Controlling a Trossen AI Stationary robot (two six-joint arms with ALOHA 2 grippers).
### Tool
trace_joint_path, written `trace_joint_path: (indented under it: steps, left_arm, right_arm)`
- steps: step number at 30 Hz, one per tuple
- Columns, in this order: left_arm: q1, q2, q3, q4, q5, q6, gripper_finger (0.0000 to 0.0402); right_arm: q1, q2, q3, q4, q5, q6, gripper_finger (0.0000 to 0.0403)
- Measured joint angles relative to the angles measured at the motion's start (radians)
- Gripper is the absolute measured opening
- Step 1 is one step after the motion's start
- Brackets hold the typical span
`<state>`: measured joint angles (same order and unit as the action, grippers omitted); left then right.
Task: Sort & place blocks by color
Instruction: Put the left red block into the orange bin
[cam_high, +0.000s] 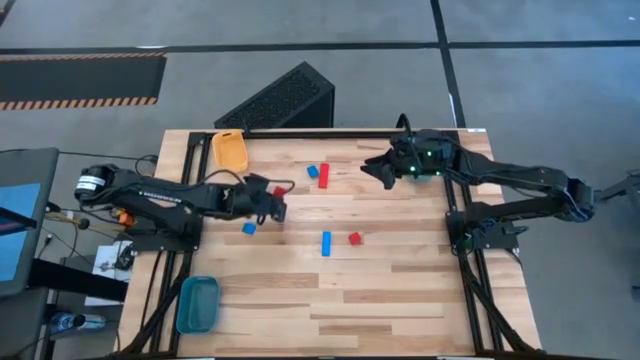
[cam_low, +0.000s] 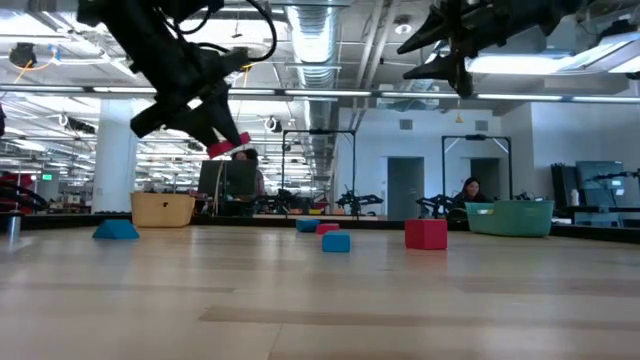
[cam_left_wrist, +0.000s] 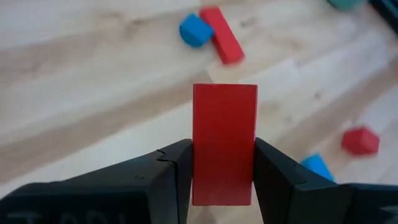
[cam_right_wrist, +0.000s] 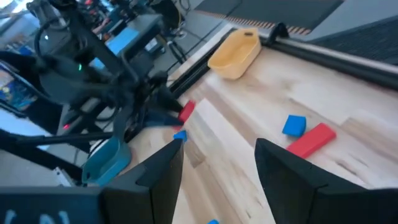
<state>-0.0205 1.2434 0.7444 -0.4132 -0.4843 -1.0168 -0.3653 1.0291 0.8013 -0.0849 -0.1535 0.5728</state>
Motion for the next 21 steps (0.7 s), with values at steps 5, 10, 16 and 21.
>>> trace_joint_path:
  steps: [5,10,16,21]
  left_arm:
    - [0.096,0.000,0.000,0.019,0.009,-0.042,0.0105]
    - [0.227,0.000,0.010,0.005,0.107,0.015,0.0105]
    - [0.428,0.000,0.110,-0.098,0.146,0.244,0.0105]
    - [0.588,0.000,0.206,-0.157,0.151,0.445,0.0105]
  right_arm:
    - [-0.033,0.028,0.000,-0.011,-0.032,0.001,0.0225]
    - [-0.037,0.040,0.000,-0.014,-0.032,0.002,0.0225]
    - [-0.037,0.039,0.000,-0.026,-0.006,0.015,0.0225]
    - [-0.037,0.038,0.000,-0.027,0.086,0.027,0.0225]
